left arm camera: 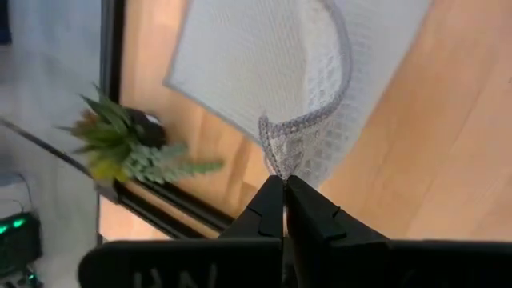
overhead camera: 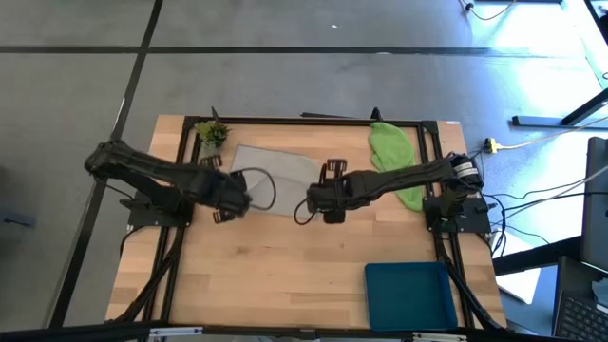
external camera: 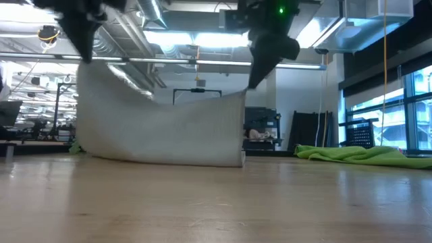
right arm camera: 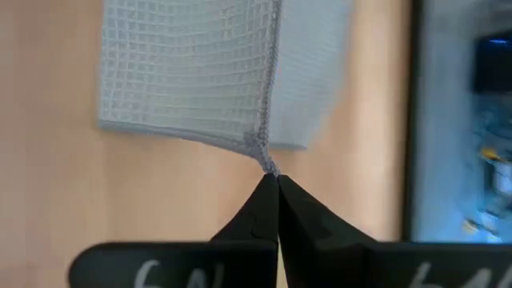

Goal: Roll microfiber towels into tight, uniform cylinder then place into a basket
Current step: Fold the gray towel

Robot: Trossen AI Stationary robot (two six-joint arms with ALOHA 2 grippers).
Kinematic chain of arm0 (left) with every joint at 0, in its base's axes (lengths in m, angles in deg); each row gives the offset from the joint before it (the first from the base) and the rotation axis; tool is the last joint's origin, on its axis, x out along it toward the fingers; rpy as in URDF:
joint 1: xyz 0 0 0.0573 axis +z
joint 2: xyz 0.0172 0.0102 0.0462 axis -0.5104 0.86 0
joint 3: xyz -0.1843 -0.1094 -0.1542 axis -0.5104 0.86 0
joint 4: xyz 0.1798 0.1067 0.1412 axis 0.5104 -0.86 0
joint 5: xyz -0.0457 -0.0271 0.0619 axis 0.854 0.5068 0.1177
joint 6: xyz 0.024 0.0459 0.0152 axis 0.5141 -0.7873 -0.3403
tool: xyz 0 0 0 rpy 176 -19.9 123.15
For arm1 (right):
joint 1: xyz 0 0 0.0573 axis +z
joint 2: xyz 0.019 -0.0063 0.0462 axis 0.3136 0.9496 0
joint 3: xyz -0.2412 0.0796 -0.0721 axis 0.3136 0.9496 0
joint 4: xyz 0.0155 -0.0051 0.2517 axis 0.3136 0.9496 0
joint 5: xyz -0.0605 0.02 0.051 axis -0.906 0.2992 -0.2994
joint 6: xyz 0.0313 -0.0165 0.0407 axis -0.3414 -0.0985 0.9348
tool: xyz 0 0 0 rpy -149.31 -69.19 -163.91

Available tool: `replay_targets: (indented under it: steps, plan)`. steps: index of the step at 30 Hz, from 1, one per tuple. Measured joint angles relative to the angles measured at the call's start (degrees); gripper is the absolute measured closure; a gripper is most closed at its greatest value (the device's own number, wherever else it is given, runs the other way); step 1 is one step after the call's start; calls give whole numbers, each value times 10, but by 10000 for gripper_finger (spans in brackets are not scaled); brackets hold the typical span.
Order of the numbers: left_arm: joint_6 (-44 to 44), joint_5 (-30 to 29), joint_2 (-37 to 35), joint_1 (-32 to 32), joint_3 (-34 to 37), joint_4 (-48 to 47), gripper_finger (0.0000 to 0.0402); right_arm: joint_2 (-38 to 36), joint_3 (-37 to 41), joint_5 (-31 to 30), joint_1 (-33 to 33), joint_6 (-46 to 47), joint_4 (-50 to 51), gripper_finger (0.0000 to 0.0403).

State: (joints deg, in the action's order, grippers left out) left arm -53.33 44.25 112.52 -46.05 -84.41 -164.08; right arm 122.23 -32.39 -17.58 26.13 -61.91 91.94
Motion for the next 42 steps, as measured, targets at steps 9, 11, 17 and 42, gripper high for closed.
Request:
replay_targets:
  steps: [9, 11, 17, 42]
  plan:
    - [69, 23, 0, -56, 87, 105, 402, 0, 87, 85, 7, 0, -123, 403]
    - [69, 23, 0, -55, 94, 117, 401, 0, 106, 86, 7, 0, -142, 403]
    - [69, -11, 0, -21, 115, 119, 402, 0, 124, 61, -13, 11, -164, 403]
    - [-61, -158, 0, 234, 180, 288, 401, 1, 193, -29, -163, -18, -254, 403]
